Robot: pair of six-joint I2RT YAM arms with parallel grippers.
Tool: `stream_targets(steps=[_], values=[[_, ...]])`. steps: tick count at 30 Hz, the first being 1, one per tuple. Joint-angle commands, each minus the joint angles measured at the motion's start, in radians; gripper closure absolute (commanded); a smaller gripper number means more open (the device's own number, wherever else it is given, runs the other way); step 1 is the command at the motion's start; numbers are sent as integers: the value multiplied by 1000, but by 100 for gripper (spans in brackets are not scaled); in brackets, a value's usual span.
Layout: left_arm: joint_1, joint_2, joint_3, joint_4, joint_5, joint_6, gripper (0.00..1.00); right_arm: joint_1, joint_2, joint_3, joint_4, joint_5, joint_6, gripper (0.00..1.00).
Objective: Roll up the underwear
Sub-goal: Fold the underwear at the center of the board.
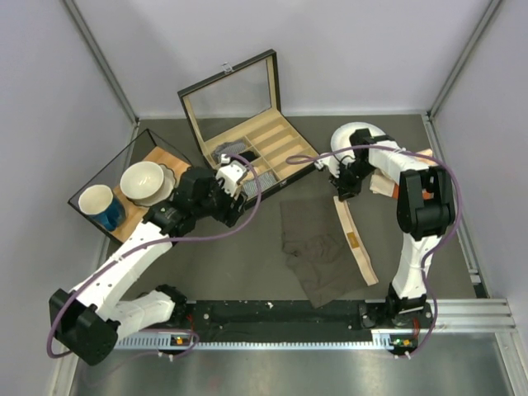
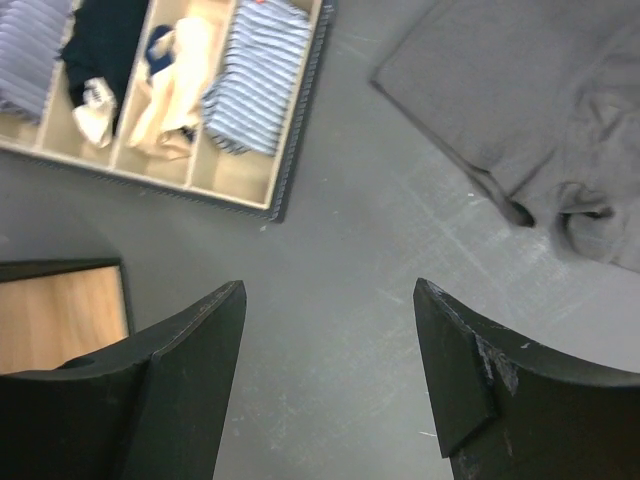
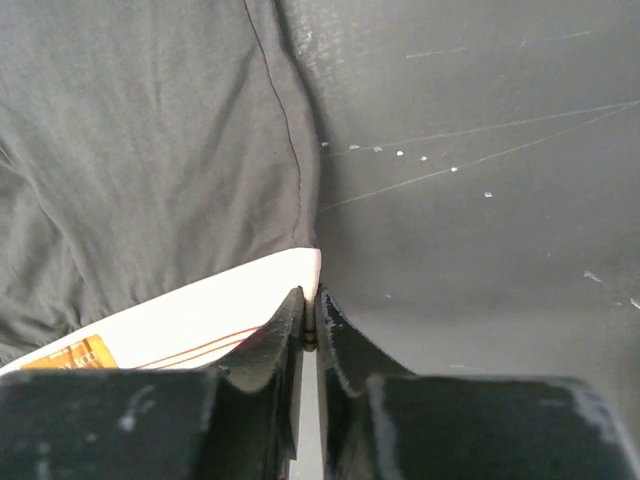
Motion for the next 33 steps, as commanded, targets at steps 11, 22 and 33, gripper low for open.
stream_targets(steps=[11,22,33], values=[[-21,498,224,40,474,31,30,-40,-136,-96,-19,-112,-93,100],[-55,953,633,-11,420,22,31,-40,-129,-98,-19,-147,-76,100],[-72,1099,738,-63,353,51,34,-40,-127,-93,-19,-147,-70,100]])
